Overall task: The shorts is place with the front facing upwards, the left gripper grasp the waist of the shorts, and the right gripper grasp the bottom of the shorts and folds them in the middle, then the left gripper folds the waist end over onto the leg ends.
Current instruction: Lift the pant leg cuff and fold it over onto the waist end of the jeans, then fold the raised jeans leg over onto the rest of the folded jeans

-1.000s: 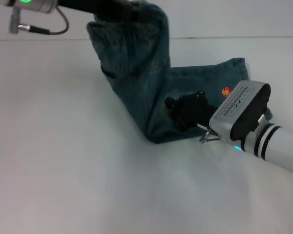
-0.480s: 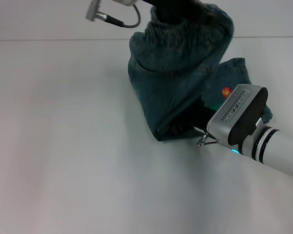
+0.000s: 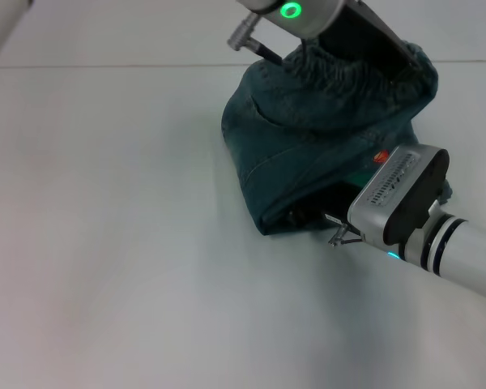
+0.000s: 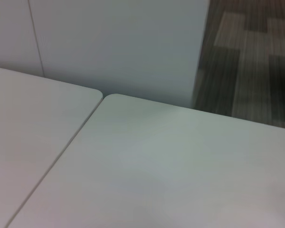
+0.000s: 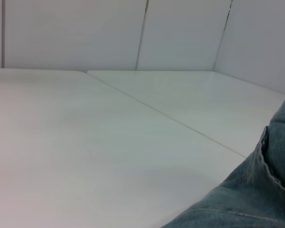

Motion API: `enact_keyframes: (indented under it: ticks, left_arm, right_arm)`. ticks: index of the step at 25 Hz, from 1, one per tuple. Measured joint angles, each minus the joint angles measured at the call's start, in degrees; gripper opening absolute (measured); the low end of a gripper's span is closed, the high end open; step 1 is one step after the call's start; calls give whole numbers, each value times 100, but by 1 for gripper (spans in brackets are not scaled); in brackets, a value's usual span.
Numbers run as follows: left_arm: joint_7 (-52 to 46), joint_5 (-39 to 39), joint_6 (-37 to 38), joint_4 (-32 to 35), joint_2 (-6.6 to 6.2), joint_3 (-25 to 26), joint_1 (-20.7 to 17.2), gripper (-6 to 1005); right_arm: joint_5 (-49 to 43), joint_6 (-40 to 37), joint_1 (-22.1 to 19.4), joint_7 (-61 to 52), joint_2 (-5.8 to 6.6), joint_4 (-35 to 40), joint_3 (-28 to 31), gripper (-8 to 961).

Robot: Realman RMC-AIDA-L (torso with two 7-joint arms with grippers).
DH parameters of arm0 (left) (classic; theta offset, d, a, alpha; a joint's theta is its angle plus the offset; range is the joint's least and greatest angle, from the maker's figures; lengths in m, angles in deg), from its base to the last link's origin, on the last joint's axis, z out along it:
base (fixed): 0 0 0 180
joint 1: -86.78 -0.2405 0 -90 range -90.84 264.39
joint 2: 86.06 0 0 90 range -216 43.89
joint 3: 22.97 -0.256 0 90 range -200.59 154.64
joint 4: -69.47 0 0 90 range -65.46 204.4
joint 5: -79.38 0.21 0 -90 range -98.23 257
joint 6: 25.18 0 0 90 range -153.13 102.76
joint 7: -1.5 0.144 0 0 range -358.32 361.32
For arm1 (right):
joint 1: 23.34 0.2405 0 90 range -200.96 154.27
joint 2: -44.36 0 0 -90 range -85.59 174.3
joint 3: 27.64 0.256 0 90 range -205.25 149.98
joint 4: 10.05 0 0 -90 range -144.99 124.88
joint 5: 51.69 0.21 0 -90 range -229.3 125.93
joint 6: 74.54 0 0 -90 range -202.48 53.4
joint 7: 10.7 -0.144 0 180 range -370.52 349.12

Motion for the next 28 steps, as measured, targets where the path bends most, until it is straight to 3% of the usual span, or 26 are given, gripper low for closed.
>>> enact_keyframes:
  ticks: [9,15,22,25,28]
  left_arm:
    - [-3,-35,-594,-267,13,-605,122,44]
    - [45,14,-761,-352,-7,-613,89,41]
    - [81,12,-930,-503,-3,-678,83,39]
    - [120,-29,-1106,-610,14,-909,104,39]
    - [145,-149,-1244,-695,24,-1296,134,40]
  right_arm:
    - [-1,-170,-252,-452,78,-59,-24,-2]
    - [-4,-1256,-1180,-606,146,293,-149,-1]
    - [-12,-2685,-2614,-1210,172,1399,-1058,-2]
    - [-12,-3005,-2940,-1450,172,1673,-1120,-2]
    - [-10,-2959,-2999,-1517,172,1694,-1129,-1]
